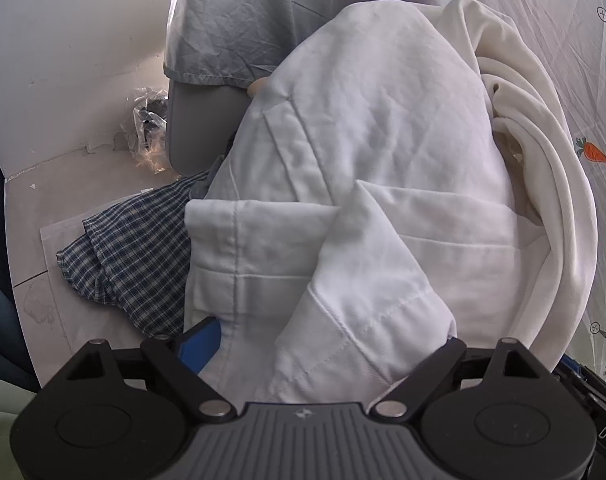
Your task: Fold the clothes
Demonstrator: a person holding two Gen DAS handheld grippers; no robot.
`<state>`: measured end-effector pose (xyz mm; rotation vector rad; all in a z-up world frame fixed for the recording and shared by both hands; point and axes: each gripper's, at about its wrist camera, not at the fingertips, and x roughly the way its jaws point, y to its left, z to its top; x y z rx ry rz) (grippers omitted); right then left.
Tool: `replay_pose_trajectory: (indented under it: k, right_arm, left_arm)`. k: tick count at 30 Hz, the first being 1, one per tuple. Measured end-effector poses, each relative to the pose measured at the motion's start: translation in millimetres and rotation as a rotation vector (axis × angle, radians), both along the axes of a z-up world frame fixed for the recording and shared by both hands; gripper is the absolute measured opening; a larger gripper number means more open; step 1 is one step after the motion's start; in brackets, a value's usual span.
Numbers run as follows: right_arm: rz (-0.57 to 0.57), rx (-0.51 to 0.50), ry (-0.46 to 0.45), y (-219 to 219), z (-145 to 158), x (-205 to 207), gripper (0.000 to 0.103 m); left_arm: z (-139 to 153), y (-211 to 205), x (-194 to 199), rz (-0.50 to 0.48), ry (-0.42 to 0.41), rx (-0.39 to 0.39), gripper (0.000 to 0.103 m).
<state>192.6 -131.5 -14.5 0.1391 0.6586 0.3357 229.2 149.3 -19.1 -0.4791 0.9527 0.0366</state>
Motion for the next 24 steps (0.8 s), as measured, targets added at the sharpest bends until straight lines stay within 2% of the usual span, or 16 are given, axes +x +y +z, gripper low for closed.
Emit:
replay_pose_trajectory:
  k: [1,2,3,5,6,7,10,12,16,19,21,23,24]
  right_arm:
    - [0.006,0.005,-0.003,-0.9,0.3,-1.3,0.051]
    - [0.011,0.009,-0.005,-1.7,0.6,-2.6,0.050]
    - [0.017,0.014,-0.008,-2.6,1.0,-4.0,0.045]
    - [0.028,0.024,-0.014,-4.3,1.6,-6.6,0.035]
    - [0.034,0.028,-0.016,-5.1,1.9,-7.9,0.027]
    - [0.039,0.033,-0.019,-6.0,2.2,-9.2,0.008]
    - [0.056,0.048,-0.027,-8.6,3.2,-13.3,0.007]
    - [0.043,0.053,-0.034,-11.0,6.4,-25.4,0.007]
    - [0.015,0.017,-0.036,-22.1,8.1,-54.8,0.006]
    - [-0.034,-0.015,-0.010,-36.1,0.9,-75.0,0.006]
    - [-0.085,-0.042,0.024,-45.8,-8.3,-83.2,0.006]
    - [-0.144,-0.067,0.067,-55.7,-19.4,-86.8,0.010]
    - [-0.160,-0.063,0.089,-59.5,-24.1,-86.1,0.015]
  left_arm:
    - [0.9,-0.8,-1.2,0.002,-0.005,0.000,0.084]
    - [2.8,-2.4,-3.8,0.002,-0.014,-0.015,0.073]
    - [5.0,-4.1,-6.4,0.003,-0.024,-0.028,0.065]
    - [13.3,-11.7,-12.7,0.000,-0.041,-0.026,0.041]
    - [18.0,-18.3,-15.5,-0.008,-0.050,0.001,0.035]
    - [21.7,-24.7,-18.9,-0.013,-0.051,0.031,0.028]
    - [28.9,-40.8,-33.2,-0.030,-0.059,0.088,0.010]
    - [32.2,-47.8,-47.3,-0.055,-0.065,0.076,0.007]
    - [32.7,-68.9,-77.1,-0.141,-0.036,-0.005,0.005]
    - [16.0,-93.6,-93.4,-0.225,0.019,-0.056,0.006]
    - [1.2,-107.1,-100.1,-0.238,0.059,-0.066,0.007]
    - [-5.6,-108.8,-103.2,-0.215,0.071,-0.092,0.018]
    - [-3.4,-106.1,-103.9,-0.203,0.056,-0.098,0.021]
